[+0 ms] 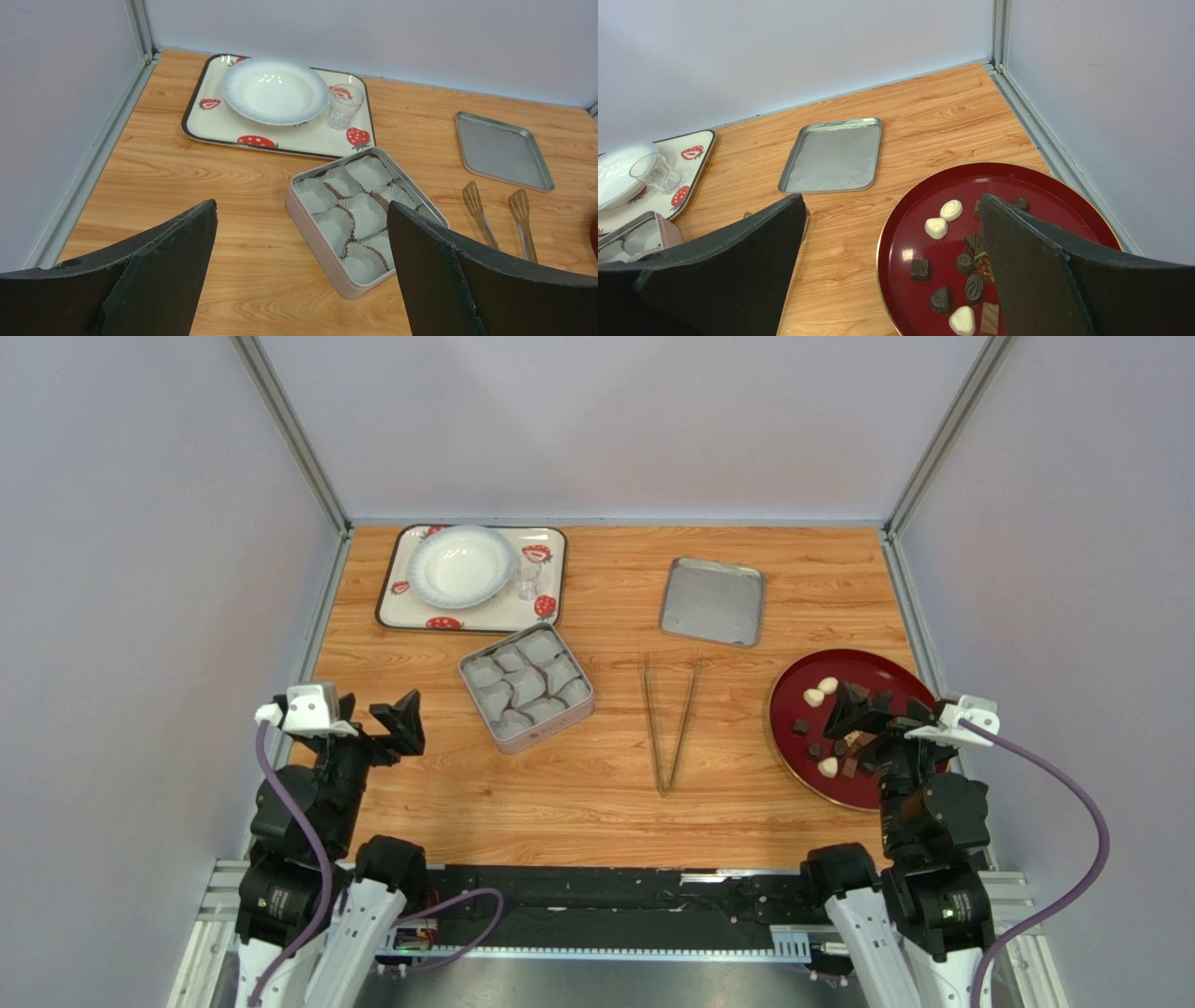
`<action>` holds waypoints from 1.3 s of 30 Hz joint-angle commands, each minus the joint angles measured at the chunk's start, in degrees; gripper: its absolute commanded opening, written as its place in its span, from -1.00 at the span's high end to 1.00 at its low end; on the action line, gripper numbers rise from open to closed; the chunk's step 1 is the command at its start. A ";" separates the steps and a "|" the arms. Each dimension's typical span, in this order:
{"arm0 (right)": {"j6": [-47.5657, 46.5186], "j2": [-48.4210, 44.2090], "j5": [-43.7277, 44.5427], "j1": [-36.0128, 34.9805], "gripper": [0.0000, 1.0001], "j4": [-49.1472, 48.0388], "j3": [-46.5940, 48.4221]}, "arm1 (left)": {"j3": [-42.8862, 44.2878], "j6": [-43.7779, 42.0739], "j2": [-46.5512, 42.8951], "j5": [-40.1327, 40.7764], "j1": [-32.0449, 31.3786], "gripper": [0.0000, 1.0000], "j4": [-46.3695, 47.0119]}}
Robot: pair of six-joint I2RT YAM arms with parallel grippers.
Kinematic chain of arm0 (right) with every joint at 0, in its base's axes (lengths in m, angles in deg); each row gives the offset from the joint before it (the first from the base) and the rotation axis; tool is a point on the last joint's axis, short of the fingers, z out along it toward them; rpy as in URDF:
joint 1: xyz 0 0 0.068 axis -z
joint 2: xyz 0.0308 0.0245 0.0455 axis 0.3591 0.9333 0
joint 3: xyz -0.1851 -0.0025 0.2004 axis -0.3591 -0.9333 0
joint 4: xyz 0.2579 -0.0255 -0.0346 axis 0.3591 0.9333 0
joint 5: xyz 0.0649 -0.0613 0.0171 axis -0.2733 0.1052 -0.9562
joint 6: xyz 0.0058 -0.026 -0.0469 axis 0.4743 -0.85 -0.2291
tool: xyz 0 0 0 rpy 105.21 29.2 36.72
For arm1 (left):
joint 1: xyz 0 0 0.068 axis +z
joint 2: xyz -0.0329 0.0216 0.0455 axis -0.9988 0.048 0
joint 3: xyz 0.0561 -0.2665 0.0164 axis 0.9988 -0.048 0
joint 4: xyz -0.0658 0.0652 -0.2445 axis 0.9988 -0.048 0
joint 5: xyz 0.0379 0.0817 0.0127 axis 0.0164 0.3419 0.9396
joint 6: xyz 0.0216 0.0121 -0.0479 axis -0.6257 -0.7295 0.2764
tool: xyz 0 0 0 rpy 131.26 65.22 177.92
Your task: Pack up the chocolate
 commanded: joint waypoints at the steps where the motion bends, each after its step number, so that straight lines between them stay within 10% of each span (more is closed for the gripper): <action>1: -1.00 -1.35 0.34 -1.24 -0.99 -1.85 0.08 | 2.22 2.03 4.31 -0.97 -0.13 -0.98 -0.58; 26: -1.09 -1.79 -0.79 -6.17 -0.99 -2.55 -0.98 | 14.27 17.94 58.17 -26.98 -0.22 -0.97 0.55; 39: -1.44 -0.56 -1.85 -6.26 -0.99 -3.08 -1.24 | 13.65 18.56 70.93 -29.01 -1.98 -0.93 3.90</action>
